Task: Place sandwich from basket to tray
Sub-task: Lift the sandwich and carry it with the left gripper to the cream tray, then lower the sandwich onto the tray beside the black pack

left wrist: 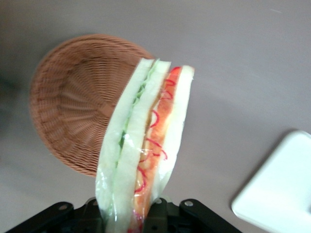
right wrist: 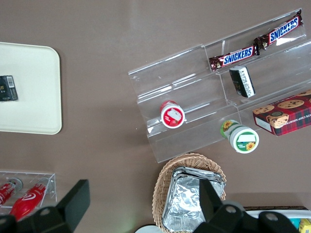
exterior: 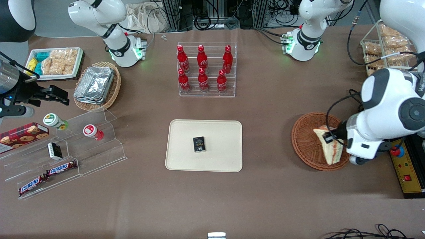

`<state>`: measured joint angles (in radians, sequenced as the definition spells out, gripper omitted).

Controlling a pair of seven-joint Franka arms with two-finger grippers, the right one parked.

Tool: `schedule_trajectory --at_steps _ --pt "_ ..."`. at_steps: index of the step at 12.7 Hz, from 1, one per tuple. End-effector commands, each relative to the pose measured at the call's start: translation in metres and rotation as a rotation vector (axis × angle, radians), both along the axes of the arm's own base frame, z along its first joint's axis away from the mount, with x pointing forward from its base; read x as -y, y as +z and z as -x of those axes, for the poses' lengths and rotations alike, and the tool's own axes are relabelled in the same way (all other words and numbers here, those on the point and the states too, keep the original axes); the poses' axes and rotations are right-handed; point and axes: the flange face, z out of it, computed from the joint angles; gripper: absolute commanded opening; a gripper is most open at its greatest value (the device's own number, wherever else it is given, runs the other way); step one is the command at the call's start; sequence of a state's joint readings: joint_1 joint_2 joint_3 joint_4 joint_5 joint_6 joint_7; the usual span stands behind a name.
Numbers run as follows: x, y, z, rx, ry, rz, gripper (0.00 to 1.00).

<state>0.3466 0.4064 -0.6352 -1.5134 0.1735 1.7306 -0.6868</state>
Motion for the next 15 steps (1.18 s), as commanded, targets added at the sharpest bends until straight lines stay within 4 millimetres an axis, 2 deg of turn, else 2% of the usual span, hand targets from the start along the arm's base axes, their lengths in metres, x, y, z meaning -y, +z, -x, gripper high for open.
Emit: schedule_trajectory --at_steps 1,3,4,6,8,10,13,15 --pt "0.089 -0.023 -0.005 -0.010 -0.180 0.006 0.00" --pt "0.169 -0.061 -0.002 0.026 -0.315 -0.101 0.00" --pt "0.199 -0.082 -0.005 0.040 -0.314 -0.100 0.00" --pt "0.242 -0.118 -0.010 0.065 -0.280 -0.029 0.00" --pt "0.265 -0.157 -0.011 0.090 -0.238 0.030 0.00" --pt "0.282 -0.187 -0.006 0.091 -0.190 0.062 0.00" --pt "0.305 -0.212 0.009 0.086 -0.180 0.040 0.00" --pt "0.325 -0.222 0.025 0.080 -0.178 0.011 0.00"
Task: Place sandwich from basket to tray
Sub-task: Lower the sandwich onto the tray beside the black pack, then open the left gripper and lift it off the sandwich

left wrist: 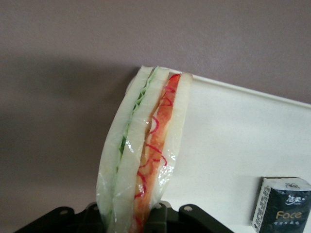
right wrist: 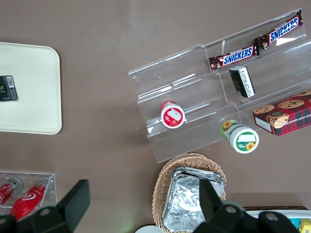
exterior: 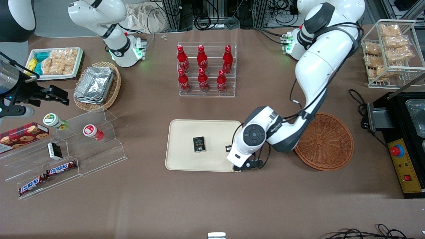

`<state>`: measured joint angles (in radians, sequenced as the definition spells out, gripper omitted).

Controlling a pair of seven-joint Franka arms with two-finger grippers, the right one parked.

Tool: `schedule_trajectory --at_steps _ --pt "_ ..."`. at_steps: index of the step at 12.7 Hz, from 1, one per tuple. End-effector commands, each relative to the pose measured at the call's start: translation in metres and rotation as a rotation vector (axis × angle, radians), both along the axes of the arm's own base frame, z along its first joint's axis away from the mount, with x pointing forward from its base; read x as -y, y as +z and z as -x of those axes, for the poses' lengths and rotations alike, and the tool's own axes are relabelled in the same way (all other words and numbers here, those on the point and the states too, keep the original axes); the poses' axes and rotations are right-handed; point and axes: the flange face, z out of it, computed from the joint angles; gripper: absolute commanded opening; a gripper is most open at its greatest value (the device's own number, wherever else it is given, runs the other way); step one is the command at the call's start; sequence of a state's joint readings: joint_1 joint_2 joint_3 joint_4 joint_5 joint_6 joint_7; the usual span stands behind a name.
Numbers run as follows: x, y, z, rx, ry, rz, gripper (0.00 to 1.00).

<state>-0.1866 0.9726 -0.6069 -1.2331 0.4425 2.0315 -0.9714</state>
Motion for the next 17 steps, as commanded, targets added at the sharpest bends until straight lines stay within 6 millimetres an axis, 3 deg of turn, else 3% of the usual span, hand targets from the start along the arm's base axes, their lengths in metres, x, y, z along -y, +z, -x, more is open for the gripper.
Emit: schedule_trajectory --at_steps 1,3,5,6,7,10,11,13,16,17 --pt "0.029 -0.008 0.015 0.022 0.016 -0.041 0.00" --pt "0.034 -0.016 0.028 0.008 -0.006 -0.060 0.00" --pt "0.027 -0.020 0.027 0.008 -0.011 -0.076 0.99" --pt "0.023 -0.016 0.023 0.016 -0.005 -0.080 1.00" --pt "0.019 0.002 0.016 0.038 0.007 -0.077 1.00" --pt "0.009 0.095 0.015 0.104 0.030 -0.100 1.00" --pt "-0.003 0.128 0.014 0.118 0.045 -0.131 1.00" --pt "-0.046 0.178 0.015 0.132 0.090 -0.198 1.00" --pt "-0.119 0.227 0.036 0.190 0.156 -0.282 1.00" --pt "-0.134 0.244 0.045 0.198 0.181 -0.281 1.00"
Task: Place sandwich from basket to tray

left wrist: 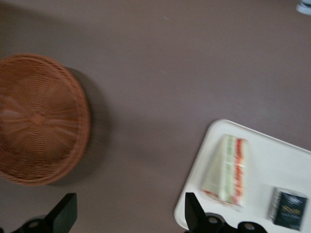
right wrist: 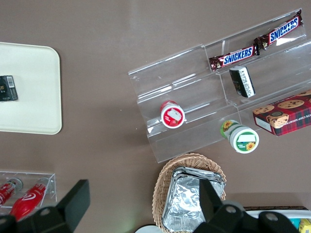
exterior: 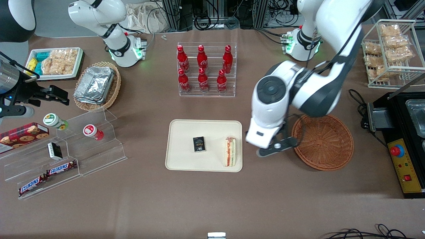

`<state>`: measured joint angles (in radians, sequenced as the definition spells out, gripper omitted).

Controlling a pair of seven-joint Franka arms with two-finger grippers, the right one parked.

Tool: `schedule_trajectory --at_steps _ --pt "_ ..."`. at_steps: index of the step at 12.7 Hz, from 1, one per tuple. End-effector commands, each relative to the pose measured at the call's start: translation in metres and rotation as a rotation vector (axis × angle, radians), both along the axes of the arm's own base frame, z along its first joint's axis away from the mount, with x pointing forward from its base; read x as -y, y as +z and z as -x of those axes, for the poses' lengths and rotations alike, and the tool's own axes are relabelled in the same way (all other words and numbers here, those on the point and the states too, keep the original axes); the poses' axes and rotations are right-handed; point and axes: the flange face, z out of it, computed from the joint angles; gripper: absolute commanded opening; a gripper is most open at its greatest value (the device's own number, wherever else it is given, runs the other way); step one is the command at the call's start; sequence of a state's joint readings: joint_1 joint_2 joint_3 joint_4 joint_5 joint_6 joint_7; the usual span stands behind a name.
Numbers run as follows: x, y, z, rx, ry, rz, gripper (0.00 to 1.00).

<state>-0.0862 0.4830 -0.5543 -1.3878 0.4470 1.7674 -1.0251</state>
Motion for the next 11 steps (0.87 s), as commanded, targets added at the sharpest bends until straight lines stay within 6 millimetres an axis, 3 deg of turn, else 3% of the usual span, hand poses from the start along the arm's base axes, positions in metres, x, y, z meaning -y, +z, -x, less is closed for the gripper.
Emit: schedule_trajectory --at_steps 1,5,8,11 --pt "-0.052 0.036 0.033 0.017 0.085 -0.006 1.00" --pt "-0.138 0.073 0.015 -0.007 0.077 0.072 1.00" --pt "-0.161 0.087 0.019 -0.032 0.035 0.083 1.00" --pt "-0.204 0.104 0.026 -0.044 -0.060 0.076 1.00"
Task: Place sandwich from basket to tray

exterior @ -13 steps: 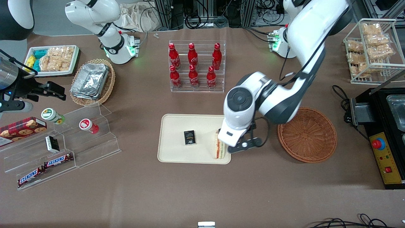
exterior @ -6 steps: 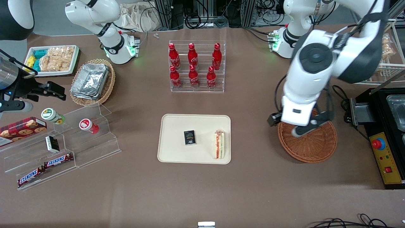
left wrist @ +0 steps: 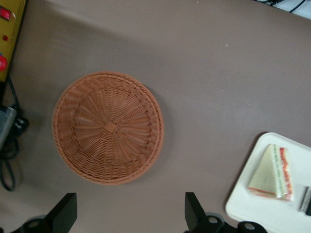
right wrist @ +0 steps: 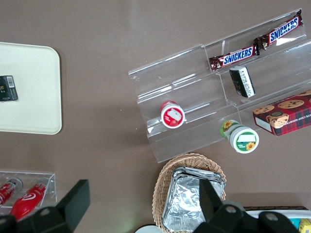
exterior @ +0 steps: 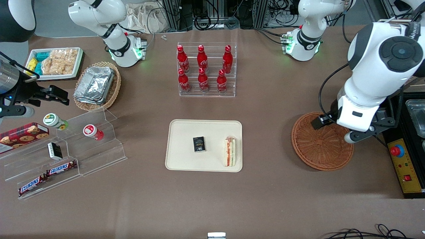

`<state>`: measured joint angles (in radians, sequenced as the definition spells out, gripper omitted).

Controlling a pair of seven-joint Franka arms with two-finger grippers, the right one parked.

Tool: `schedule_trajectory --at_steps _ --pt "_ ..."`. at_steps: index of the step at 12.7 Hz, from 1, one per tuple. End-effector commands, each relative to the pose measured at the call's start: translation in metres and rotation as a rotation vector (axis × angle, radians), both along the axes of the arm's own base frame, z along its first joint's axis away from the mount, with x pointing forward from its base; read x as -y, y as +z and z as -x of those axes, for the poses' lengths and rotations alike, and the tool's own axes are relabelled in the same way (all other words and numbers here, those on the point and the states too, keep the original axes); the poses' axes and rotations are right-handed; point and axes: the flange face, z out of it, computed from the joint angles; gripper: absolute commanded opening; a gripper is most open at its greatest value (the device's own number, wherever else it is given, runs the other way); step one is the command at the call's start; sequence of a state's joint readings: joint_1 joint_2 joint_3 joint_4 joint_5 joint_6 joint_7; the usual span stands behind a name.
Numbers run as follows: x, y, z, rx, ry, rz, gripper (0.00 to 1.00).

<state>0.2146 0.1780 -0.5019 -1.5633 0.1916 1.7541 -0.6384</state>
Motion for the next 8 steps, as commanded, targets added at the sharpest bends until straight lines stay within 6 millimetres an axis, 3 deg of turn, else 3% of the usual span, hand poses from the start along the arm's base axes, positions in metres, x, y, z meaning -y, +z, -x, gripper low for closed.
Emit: schedule_trajectory --at_steps 1,3,4,8 --pt "-0.055 0.019 0.016 -0.016 -0.065 -0.001 1.00" --pt "-0.100 0.026 0.014 -0.022 -0.182 0.040 1.00" --pt "-0.112 0.030 0.012 -0.015 -0.207 0.074 1.00" --pt "-0.113 0.035 0.009 -0.008 -0.212 0.094 1.00"
